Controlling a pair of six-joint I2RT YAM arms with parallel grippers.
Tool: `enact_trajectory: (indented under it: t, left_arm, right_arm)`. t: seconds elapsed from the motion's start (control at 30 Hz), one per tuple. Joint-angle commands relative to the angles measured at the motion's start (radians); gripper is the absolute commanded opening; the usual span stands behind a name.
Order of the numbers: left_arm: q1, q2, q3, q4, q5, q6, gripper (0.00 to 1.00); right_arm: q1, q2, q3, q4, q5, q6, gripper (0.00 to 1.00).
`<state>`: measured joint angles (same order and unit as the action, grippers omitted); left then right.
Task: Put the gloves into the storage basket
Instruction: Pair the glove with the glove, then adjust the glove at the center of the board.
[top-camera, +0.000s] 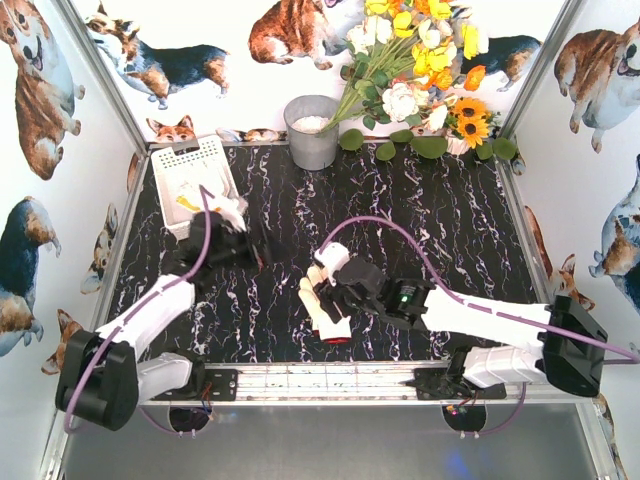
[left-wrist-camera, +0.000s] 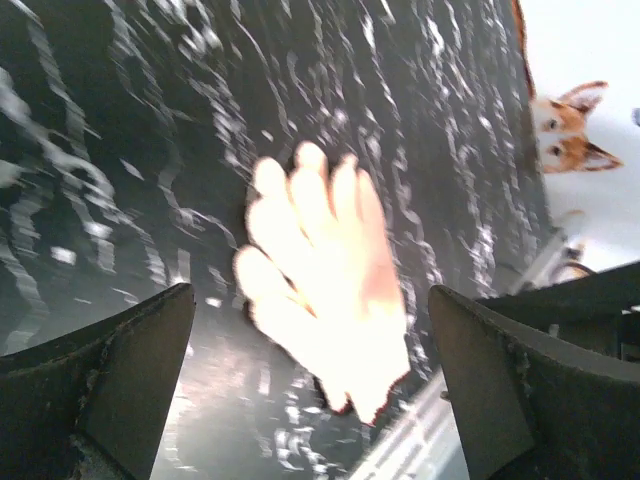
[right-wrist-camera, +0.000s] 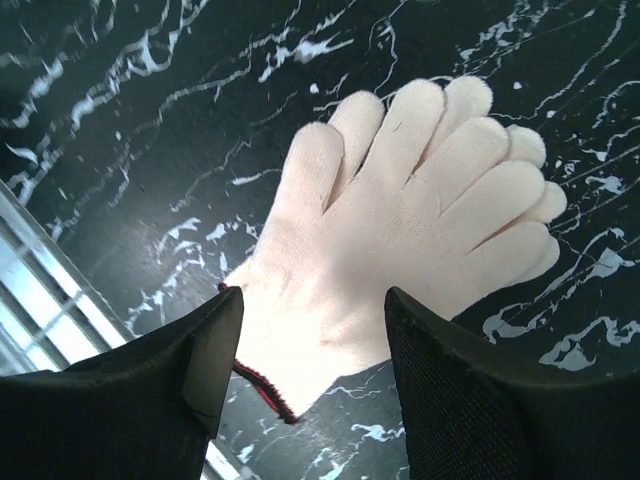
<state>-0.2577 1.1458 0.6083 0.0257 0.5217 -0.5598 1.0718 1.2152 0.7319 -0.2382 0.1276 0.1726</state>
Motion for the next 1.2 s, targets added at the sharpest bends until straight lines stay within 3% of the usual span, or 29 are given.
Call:
enact_trajectory:
  t: [0.0, 0.2, 0.4, 0.57, 1.0, 1.17]
  left_arm:
    - [-0.154, -0.013, -0.085, 0.179, -0.083, -0.284, 0.92]
    - [-0.296, 0.086, -0.211, 0.399, -0.130, -0.512, 0.67]
    - [-0.353, 0.139, -0.272, 0.395, -0.219, -0.574, 0.60]
    - [-0.363, 0.181, -0.279, 0.409, -0.227, -0.576, 0.53]
    - [-0.363, 0.264, -0.265, 0.415, -0.278, -0.516, 0.32]
    - [-0.364, 0.269, -0.263, 0.412, -0.290, -0.490, 0.30]
  right_arm:
    - [-0.018, -0.086, 0.071, -0.031, 0.094, 0.195, 0.62]
    - [-0.206, -0.150, -0.003, -0.064, -0.040, 0.504, 0.57]
    - [-0.299, -0.121, -0.079, -0.086, -0.109, 0.692, 0.54]
    - [-0.350, -0.105, -0.190, 0.020, -0.181, 0.809, 0.54]
    - [-0.360, 0.088, -0.282, 0.251, -0.290, 0.922, 0.45]
    - [-0.360, 0.132, -0.292, 0.325, -0.303, 0.946, 0.39]
